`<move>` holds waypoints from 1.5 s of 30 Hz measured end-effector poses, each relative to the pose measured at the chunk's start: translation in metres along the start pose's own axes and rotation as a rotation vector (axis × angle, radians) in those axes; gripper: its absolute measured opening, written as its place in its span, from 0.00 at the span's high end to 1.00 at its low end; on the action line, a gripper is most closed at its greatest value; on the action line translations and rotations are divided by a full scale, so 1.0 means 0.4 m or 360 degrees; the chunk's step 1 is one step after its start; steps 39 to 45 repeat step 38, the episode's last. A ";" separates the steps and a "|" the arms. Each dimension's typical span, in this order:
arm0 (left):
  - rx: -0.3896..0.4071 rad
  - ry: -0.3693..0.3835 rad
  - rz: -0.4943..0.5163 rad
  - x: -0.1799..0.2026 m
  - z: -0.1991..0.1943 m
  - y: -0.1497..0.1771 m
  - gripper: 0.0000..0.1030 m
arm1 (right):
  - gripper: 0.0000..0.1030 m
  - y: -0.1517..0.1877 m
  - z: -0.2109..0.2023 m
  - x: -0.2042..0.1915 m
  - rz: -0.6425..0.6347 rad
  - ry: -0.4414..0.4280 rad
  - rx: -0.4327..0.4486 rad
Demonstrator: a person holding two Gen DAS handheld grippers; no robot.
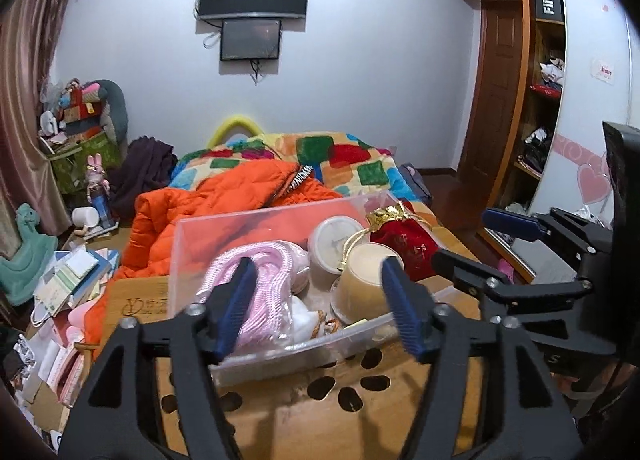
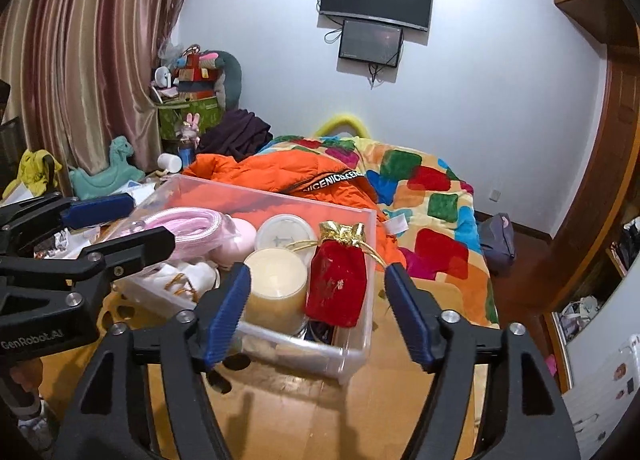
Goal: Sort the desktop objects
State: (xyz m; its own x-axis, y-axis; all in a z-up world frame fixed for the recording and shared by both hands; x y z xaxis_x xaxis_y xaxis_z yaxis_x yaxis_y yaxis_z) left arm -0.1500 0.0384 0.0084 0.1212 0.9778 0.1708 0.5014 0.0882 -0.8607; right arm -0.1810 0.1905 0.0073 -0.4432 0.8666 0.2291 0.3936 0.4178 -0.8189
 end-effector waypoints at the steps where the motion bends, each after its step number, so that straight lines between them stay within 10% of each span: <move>1: 0.0016 -0.0011 0.0001 0.000 -0.012 0.001 0.24 | 0.26 0.002 -0.011 -0.001 0.0005 0.0008 0.0007; 8: 0.0117 -0.0099 -0.0026 -0.009 -0.094 0.019 0.01 | 0.12 0.014 -0.103 -0.011 0.0042 0.0047 0.0087; 12: 0.0129 -0.0131 -0.0033 -0.017 -0.124 0.035 0.01 | 0.01 0.036 -0.148 -0.014 0.0061 0.0060 0.0125; 45: 0.0160 -0.0148 -0.0073 0.010 -0.231 0.133 0.01 | 0.01 0.158 -0.220 -0.046 0.0181 0.0018 0.0061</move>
Point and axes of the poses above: each gripper's, at about its wrist camera, not at the fingertips, and z roughly the way its jaws point, x to its right, y to its underside, the point moved 3 cm from there along z, roughly the way its jaws point, and after that the axes turned 7 degrees about -z, right-handed, at the moved point
